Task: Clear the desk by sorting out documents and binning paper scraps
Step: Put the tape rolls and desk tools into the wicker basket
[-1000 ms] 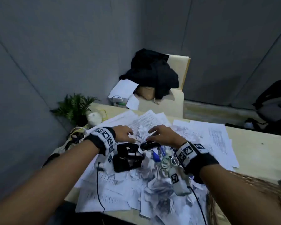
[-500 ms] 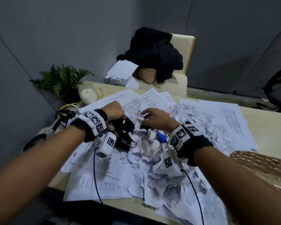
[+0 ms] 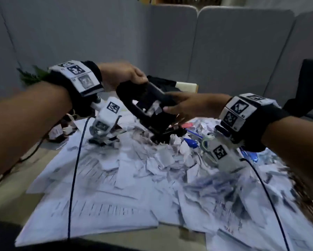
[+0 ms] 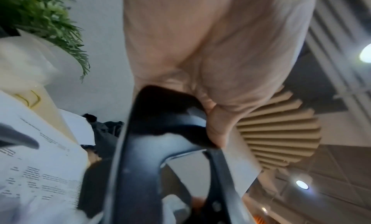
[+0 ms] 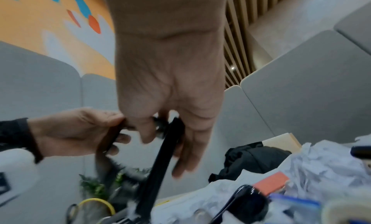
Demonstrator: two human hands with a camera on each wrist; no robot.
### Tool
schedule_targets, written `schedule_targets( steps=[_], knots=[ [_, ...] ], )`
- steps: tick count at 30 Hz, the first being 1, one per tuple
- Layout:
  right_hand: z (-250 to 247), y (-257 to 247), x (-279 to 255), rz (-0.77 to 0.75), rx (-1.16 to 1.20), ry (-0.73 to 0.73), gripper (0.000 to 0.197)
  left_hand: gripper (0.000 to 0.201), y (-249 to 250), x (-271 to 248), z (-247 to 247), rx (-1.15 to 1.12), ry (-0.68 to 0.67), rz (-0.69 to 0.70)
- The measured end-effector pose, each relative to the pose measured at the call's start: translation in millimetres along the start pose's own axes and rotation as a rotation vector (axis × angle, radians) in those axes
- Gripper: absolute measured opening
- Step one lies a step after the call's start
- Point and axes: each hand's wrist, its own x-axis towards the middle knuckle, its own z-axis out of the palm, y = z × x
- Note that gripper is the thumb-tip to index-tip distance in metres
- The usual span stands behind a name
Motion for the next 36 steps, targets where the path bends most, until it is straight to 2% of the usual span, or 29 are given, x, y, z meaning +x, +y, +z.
schedule_targets(
  steps=[2, 4, 6, 7, 10, 13, 15, 17, 19, 22, 25, 29, 32, 34, 36],
  knots=[
    [6, -16, -17, -0.073, -0.13, 0.243, 0.033, 0.029, 13, -10, 4, -0.02, 0.092, 0.045],
    [8, -27, -35, -0.126, -0.412, 0.469, 0.027, 0.033, 34, -18, 15, 0.125, 0.195, 0.086],
    [3, -28, -48, -0.186, -0.596, 0.576, 0.025, 0.028, 46, -21, 26, 0.248, 0.256, 0.11],
    [-1, -25, -54, -0.212, -0.664, 0.602, 0.026, 0.021, 47, -21, 31, 0.246, 0.228, 0.068],
    [-9, -12, -67, -0.257, -0.815, 0.567, 0.032, 0.019, 40, -21, 49, 0.244, 0.026, -0.042],
    [-24, -2, -82, -0.229, -0.802, 0.535, 0.027, 0.027, 42, -10, 64, 0.165, 0.037, 0.044],
    [-40, 1, -89, -0.15, -0.787, 0.516, 0.023, 0.027, 54, 0, 72, 0.217, 0.044, 0.092],
    [-53, 0, -97, -0.068, -0.731, 0.469, 0.022, 0.027, 73, 12, 76, 0.337, 0.114, 0.19],
    [-68, 9, -115, -0.01, -0.625, 0.418, 0.02, 0.027, 103, 31, 89, 0.456, 0.162, 0.28],
    [-92, 26, -150, 0.016, -0.448, 0.425, 0.024, 0.025, 159, 53, 117, 0.631, 0.13, 0.383],
    [-125, 47, -193, 0.067, -0.528, 0.49, 0.034, 0.022, 214, 66, 157, 0.755, 0.042, 0.474],
    [-159, 84, -250, 0.202, -0.669, 0.576, 0.038, 0.018, 275, 76, 227, 0.789, -0.054, 0.566],
    [-169, 111, -282, 0.372, -0.63, 0.571, 0.029, 0.016, 293, 87, 275, 0.762, -0.156, 0.6],
    [-169, 130, -299, 0.477, -0.607, 0.561, 0.026, 0.025, 297, 91, 300, 0.723, -0.199, 0.614],
    [-164, 146, -311, 0.562, -0.546, 0.559, 0.022, 0.043, 293, 90, 322, 0.708, -0.26, 0.581]
  ],
)
